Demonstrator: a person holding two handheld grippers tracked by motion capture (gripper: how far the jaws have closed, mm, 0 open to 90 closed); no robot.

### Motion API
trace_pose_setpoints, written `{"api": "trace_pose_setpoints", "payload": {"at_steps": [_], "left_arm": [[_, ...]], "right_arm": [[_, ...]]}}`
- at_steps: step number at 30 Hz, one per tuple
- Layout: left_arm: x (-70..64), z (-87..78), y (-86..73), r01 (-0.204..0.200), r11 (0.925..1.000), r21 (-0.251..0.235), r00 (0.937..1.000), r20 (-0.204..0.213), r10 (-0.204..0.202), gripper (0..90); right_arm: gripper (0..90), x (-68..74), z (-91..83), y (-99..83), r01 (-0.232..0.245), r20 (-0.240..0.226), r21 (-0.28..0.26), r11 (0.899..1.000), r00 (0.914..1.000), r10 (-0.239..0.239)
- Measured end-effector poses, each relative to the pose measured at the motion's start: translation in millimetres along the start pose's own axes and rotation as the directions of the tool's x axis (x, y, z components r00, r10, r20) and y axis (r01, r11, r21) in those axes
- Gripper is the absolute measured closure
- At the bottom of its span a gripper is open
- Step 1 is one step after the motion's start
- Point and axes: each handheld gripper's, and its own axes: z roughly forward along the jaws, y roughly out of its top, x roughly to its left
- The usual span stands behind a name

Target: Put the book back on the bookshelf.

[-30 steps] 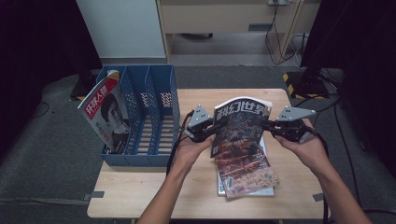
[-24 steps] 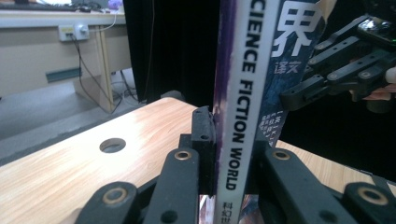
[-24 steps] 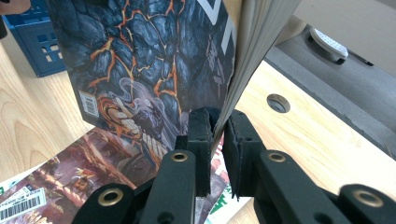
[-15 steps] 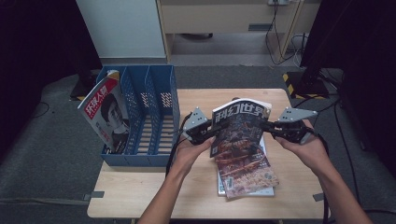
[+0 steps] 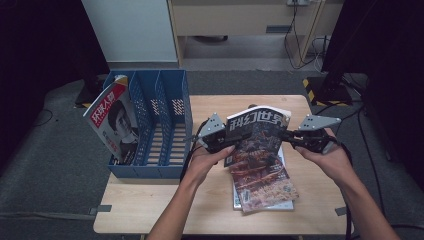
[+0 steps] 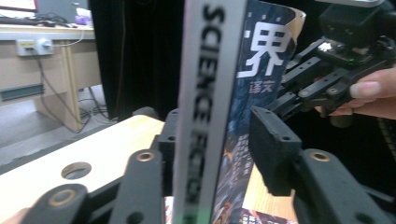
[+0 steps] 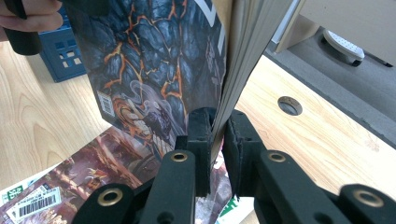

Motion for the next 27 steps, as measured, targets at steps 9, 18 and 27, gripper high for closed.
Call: {"api": "trace_pose_setpoints", "payload": {"at_steps": [9, 18, 27], "left_arm": [[-1.0, 8.2, 1.8, 0.029, 0.9991, -0.032, 0.9991, -0.031, -0.03, 67.6], [-2.9, 6.0, 2.3, 0.022, 0.9989, -0.041, 0.9991, -0.035, -0.023, 78.5], [-7.7, 5.7, 1.2, 0.008, 0.9992, -0.04, 0.9998, -0.02, -0.009, 79.7]], "right_arm": [[78.7, -1.8, -0.7, -1.3, -0.011, 0.003, -0.003, 1.0, 0.9999, 0.011], [73.5, -1.7, 1.3, -2.5, -0.028, 0.002, -0.007, 1.0, 0.9996, 0.028], [53.8, -3.3, 11.4, -21.0, -0.097, 0.021, 0.003, 0.995, 0.9951, 0.097]]}}
